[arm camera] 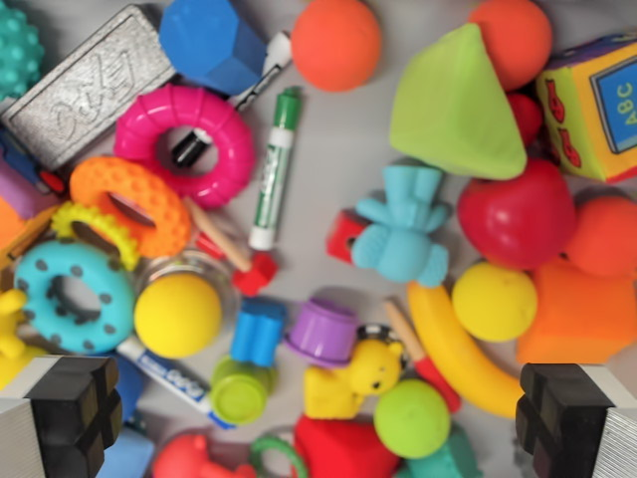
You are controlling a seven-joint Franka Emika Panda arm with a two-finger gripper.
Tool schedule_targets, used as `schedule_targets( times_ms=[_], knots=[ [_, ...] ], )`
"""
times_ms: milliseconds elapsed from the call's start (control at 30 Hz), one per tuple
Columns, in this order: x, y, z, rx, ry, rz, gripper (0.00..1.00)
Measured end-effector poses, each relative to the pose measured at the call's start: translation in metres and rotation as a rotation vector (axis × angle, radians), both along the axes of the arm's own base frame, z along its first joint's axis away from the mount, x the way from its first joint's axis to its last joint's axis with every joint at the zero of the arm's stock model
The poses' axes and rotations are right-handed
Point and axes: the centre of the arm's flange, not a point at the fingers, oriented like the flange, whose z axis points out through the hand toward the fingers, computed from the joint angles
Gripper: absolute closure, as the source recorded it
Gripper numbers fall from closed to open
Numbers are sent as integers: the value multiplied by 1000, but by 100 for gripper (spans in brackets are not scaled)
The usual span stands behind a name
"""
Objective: Pick an object from the bin
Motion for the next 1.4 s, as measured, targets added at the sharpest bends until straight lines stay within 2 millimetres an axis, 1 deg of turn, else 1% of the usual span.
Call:
schedule_targets(
  times_ms=[700,1400],
  knots=[
    [-1,2,-3,0,4,-7,0],
    [-10,20,-27,3,4,-68,0]
  ],
)
